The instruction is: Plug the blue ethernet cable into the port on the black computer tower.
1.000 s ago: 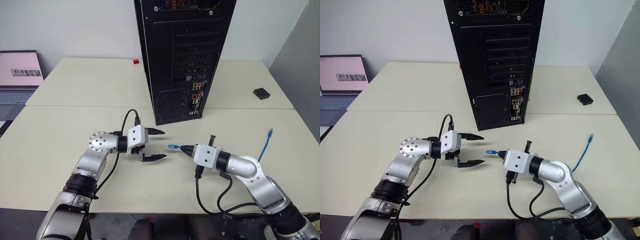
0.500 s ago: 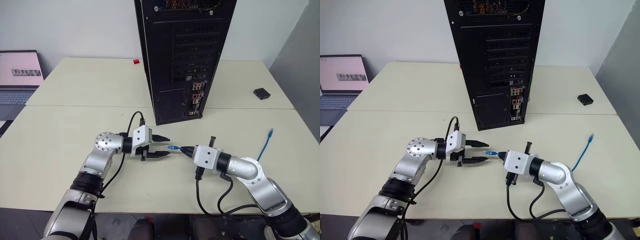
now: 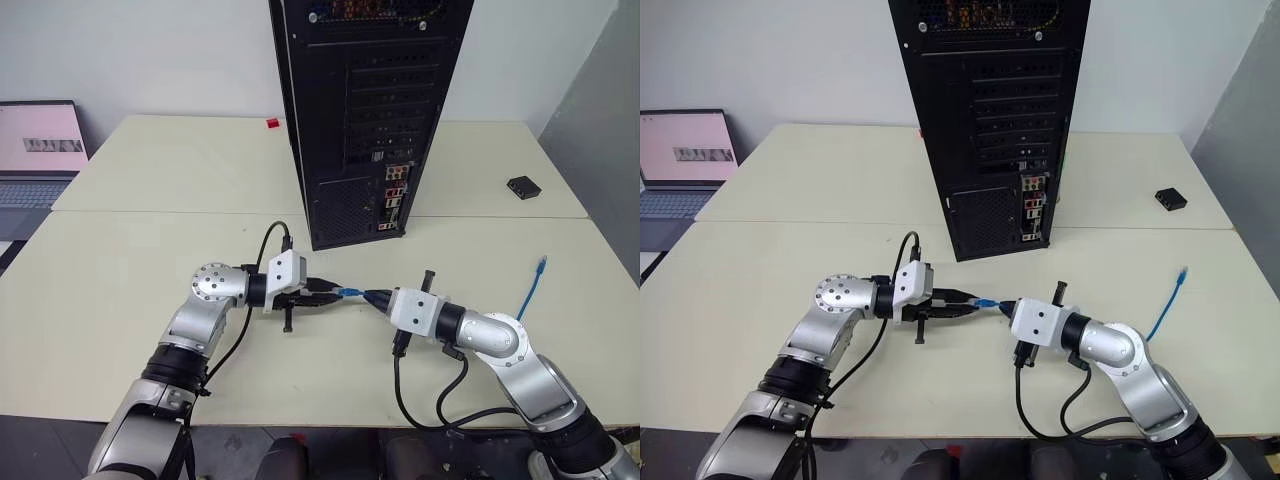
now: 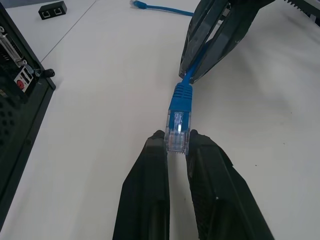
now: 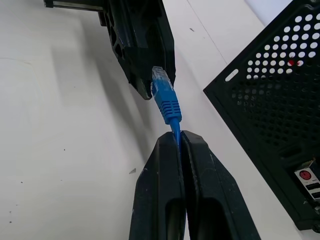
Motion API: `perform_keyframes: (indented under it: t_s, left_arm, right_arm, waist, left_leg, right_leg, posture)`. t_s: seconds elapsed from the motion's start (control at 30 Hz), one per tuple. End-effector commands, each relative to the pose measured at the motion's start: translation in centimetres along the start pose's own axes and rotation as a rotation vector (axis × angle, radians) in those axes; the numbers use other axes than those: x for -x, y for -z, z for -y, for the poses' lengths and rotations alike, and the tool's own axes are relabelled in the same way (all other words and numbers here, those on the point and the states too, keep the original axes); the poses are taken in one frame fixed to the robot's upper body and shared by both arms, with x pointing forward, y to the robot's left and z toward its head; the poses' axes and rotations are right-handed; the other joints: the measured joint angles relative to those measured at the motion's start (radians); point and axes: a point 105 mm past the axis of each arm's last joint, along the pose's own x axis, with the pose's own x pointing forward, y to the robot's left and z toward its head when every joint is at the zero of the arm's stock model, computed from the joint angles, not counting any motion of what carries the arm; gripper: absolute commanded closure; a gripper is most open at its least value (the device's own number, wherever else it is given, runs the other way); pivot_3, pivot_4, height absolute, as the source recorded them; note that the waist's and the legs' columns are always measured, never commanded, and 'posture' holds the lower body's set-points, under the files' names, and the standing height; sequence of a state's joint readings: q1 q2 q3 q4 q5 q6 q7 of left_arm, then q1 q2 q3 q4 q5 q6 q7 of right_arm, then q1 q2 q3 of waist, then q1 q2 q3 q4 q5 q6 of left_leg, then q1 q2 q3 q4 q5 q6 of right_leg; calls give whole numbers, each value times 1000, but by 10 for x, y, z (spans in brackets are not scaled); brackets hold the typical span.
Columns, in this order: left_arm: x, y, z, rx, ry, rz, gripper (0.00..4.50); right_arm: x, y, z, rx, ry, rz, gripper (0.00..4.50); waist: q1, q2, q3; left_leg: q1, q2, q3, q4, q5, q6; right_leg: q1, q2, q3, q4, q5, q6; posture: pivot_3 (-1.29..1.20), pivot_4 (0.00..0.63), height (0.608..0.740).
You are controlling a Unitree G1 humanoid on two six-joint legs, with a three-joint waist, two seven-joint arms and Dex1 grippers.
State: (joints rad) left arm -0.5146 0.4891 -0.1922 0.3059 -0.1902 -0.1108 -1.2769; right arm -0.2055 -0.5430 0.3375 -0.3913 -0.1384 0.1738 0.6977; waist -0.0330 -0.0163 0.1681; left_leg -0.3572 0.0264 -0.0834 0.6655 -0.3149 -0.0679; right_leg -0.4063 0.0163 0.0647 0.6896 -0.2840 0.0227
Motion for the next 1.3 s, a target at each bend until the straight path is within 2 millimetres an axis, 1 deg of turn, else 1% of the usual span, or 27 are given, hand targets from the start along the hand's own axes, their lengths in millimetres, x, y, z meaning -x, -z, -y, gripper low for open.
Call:
perform_keyframes:
  t_s: [0.03, 0.07, 0.1, 0.17, 0.27, 0.37, 0.43, 0.5, 0.53, 0.67, 0.87, 1.03, 1.3]
  left_arm:
    - [-3, -11, 2, -69, 14, 22, 4245]
    - [-3, -11, 2, -72, 16, 22, 4245]
    - [-4, -11, 3, -85, 23, 23, 4245]
    - [-5, -12, 4, -104, 32, 25, 4245]
    - [-7, -14, 5, -164, 43, 28, 4245]
    - [-7, -15, 1, -266, 27, 31, 4246]
    - [-6, -19, -2, -373, 5, 41, 4246]
    - [-6, -19, -2, -446, 2, 48, 4246]
    - [-6, -19, -2, -477, 0, 53, 4246]
    - [-4, -31, -1, -732, -70, 126, 4246]
    - [2, -39, -3, -900, -163, 174, 4246]
    - [2, -40, -6, -963, -198, 173, 4246]
    - [5, -39, -10, -989, -249, 159, 4246]
  right_arm:
    - [6, -13, -4, 2, -44, 46, 4010]
    - [7, -13, -5, -6, -56, 46, 3903]
    - [10, -14, -5, -24, -69, 46, 3627]
    - [15, -16, -5, -57, -87, 47, 3217]
    - [28, -24, 2, -200, -80, 83, 2616]
    - [38, -33, 20, -354, -15, 144, 2017]
    - [42, -35, 23, -461, -18, 176, 1586]
    - [44, -37, 23, -514, -29, 186, 1080]
    - [45, -37, 24, -547, -29, 193, 1059]
    - [40, -39, 24, -685, -65, 241, 1059]
    - [27, -39, 30, -771, -107, 273, 1059]
    - [21, -37, 31, -823, -160, 281, 1059]
    - [14, -36, 31, -845, -194, 278, 1059]
  waist:
    - [0, 0, 0]
    - [0, 0, 0]
    - [0, 0, 0]
    - [0, 0, 0]
    - [1, 0, 0]
    - [1, 0, 0]
    - [1, 0, 0]
    - [2, 0, 0]
    - [2, 0, 0]
    - [1, 0, 0]
    - [0, 0, 0]
    - [1, 0, 0]
    - [1, 0, 0]
  left_leg:
    - [0, 0, 0, 0, 0, 0]
    - [0, 0, 0, 0, 0, 0]
    - [0, 0, 0, 0, 0, 0]
    - [0, 0, 0, 0, 0, 0]
    - [0, 0, 0, 0, 0, 0]
    - [0, 0, 0, 0, 0, 0]
    - [0, 0, -1, 0, 0, 0]
    - [0, 0, -1, 0, 0, 0]
    - [0, 0, -1, 0, 0, 0]
    - [0, 0, -1, 0, 0, 0]
    - [0, 0, 0, 0, 0, 0]
    - [0, 0, -1, 0, 0, 0]
    - [0, 0, -1, 0, 0, 0]
  right_leg:
    - [0, 0, 0, 0, 0, 0]
    - [0, 0, 0, 0, 0, 0]
    - [0, 0, 0, 0, 0, 0]
    - [0, 0, 0, 0, 0, 0]
    - [0, 0, 0, 0, 0, 0]
    - [0, 0, 0, 0, 0, 0]
    - [0, 0, 0, 0, 0, 0]
    - [0, 0, 0, 0, 0, 0]
    - [1, 0, 0, 0, 0, 0]
    - [1, 0, 0, -1, 0, 0]
    - [1, 0, 0, 0, 0, 0]
    - [1, 0, -1, 0, 0, 0]
    - [0, -1, -2, 0, 0, 0]
  posture:
    - [0, 150, 740]
    - [0, 150, 740]
    - [0, 150, 740]
    - [0, 150, 740]
    - [0, 150, 740]
    - [0, 150, 740]
    - [0, 150, 740]
    - [0, 150, 740]
    - [0, 150, 740]
    - [0, 150, 740]
    - [0, 150, 740]
    - [0, 150, 740]
    - [0, 150, 740]
